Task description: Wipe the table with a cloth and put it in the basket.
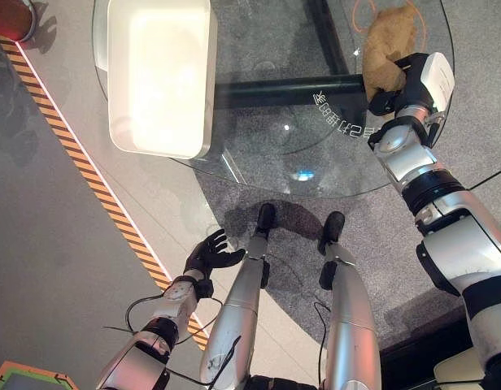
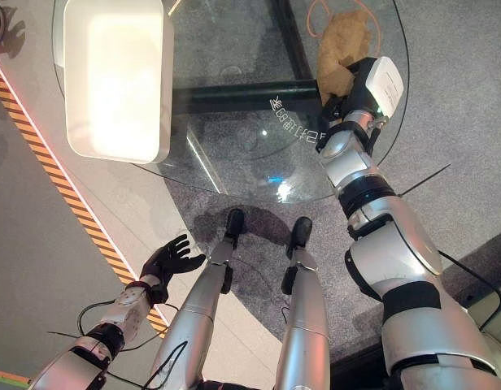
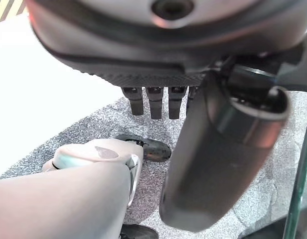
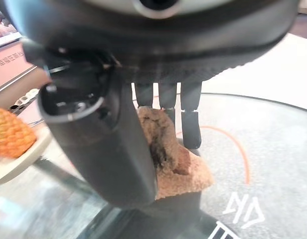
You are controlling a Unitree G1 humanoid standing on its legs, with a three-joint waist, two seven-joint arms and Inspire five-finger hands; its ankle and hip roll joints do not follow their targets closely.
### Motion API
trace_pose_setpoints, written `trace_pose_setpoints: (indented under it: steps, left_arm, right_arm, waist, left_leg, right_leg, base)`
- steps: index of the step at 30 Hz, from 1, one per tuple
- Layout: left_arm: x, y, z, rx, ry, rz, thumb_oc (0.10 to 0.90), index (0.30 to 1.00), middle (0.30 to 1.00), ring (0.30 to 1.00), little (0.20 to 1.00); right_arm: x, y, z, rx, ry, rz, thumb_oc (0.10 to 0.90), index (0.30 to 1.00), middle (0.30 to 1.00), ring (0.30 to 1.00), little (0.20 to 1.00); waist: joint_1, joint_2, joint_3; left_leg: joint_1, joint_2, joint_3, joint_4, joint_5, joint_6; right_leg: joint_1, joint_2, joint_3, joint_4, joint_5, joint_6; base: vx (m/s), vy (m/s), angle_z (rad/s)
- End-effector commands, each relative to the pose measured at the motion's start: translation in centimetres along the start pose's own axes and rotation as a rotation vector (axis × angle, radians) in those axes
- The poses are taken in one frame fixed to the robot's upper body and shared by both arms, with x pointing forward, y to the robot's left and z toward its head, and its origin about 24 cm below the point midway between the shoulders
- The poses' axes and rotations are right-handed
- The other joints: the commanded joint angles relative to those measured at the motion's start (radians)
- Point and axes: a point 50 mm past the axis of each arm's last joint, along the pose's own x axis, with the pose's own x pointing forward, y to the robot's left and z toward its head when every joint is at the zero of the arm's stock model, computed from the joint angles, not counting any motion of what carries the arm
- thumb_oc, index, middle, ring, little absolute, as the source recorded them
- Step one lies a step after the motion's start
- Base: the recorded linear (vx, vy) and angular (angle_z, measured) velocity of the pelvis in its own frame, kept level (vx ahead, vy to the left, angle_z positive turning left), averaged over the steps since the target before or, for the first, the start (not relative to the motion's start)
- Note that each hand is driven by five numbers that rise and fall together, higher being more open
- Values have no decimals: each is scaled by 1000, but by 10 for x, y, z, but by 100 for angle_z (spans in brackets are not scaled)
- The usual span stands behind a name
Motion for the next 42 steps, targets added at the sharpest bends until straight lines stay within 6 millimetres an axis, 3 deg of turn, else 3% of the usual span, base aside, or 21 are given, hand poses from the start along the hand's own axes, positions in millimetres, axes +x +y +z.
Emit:
trace_pose_setpoints:
  steps: [1,4,17,33,42]
  left_arm:
    - [-3,11,-2,-1,2,26,800,900,900,900,900]
    - [-3,8,-1,-2,-2,22,800,900,900,900,900]
    - [-1,0,-1,-2,-7,20,800,900,900,900,900]
    - [1,-2,2,5,-9,17,800,900,900,900,900]
    - [1,-1,4,10,-7,18,800,900,900,900,900]
  right_arm:
    - [-14,9,58,2,-304,78,100,300,300,300,200]
    - [-28,21,73,-2,-397,138,100,300,300,300,200]
    - [-67,50,98,-34,-595,307,100,300,300,300,200]
    - [-108,83,101,-116,-748,579,100,300,300,300,200]
    - [-121,92,100,-139,-784,674,100,300,300,300,200]
  waist:
    - [17,44,-20]
    - [14,44,-20]
    - [9,45,-20]
    - [5,38,-20]
    - [4,35,-20]
  left_leg:
    - [7,-57,102,14,-34,60]
    - [6,-56,103,16,-34,58]
    - [12,-62,101,8,-28,54]
    - [8,-61,104,8,-24,51]
    - [5,-61,104,8,-21,51]
  right_leg:
    - [15,30,-80,-34,-16,5]
    - [15,29,-79,-35,-18,4]
    - [17,31,-75,-40,-21,2]
    - [13,29,-75,-39,-21,3]
    - [9,29,-76,-41,-17,4]
  base:
    - [0,0,0]
    - [0,0,0]
    - [0,0,0]
    - [0,0,1]
    - [0,0,0]
